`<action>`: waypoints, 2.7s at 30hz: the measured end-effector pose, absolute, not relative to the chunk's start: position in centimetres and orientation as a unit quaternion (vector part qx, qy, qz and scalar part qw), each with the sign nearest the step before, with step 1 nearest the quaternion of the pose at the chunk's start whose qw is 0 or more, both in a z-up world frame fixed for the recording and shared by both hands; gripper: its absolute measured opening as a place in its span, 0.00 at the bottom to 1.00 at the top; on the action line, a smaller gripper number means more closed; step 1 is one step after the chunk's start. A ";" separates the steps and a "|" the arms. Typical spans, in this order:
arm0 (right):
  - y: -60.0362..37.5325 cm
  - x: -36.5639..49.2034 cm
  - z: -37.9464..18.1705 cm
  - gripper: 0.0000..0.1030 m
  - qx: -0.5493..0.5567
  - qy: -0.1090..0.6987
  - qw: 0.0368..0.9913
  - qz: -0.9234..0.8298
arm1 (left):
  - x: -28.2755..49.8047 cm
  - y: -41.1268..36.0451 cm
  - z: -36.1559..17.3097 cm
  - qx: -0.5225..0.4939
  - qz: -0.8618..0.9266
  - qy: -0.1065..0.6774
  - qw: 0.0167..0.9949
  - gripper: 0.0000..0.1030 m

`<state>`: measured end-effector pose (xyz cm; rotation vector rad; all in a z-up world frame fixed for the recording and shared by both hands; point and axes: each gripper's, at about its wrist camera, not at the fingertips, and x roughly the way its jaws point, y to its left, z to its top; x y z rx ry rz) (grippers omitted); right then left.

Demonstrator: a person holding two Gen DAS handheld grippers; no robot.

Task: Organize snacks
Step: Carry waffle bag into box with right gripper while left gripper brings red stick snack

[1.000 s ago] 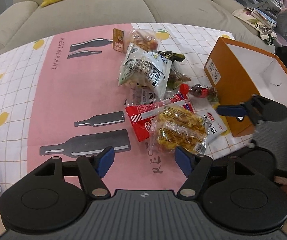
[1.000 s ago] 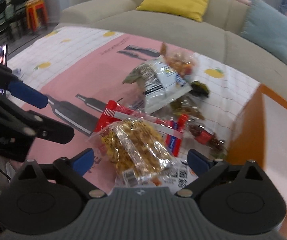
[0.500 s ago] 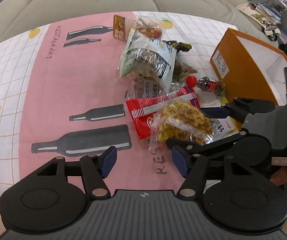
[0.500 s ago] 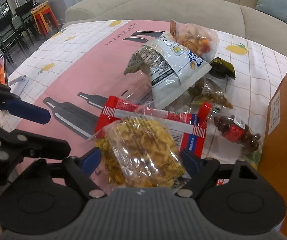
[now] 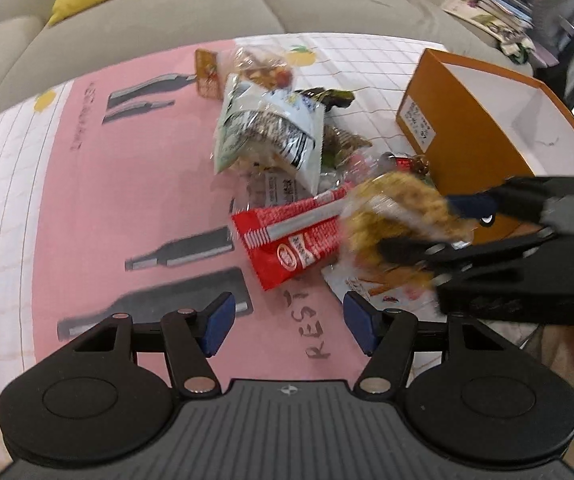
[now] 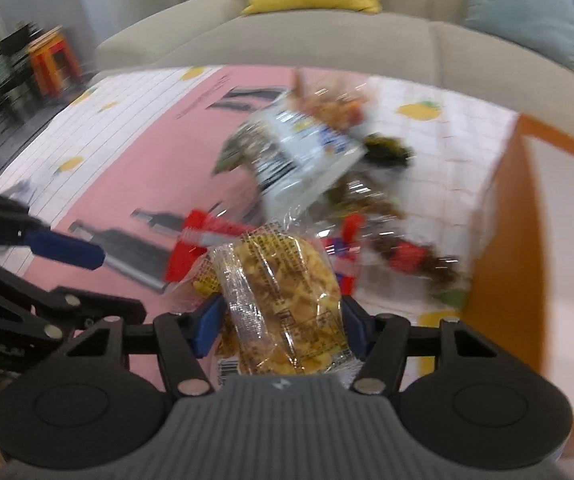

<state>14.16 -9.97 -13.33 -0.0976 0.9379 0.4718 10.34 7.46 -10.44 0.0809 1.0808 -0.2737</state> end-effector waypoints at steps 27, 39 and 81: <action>-23.4 15.8 -6.5 0.58 0.067 0.417 0.906 0.000 | 17.3 0.5 -16.3 0.301 -0.298 0.487 0.764 0.73; -26.6 17.5 -9.2 0.59 0.104 0.450 0.886 -0.037 | 16.5 0.3 -14.2 0.205 -0.242 0.527 0.788 0.45; -37.7 22.3 -14.1 0.59 0.277 0.592 0.752 -0.086 | 22.9 -18.9 -9.7 0.079 -0.157 0.641 0.747 0.41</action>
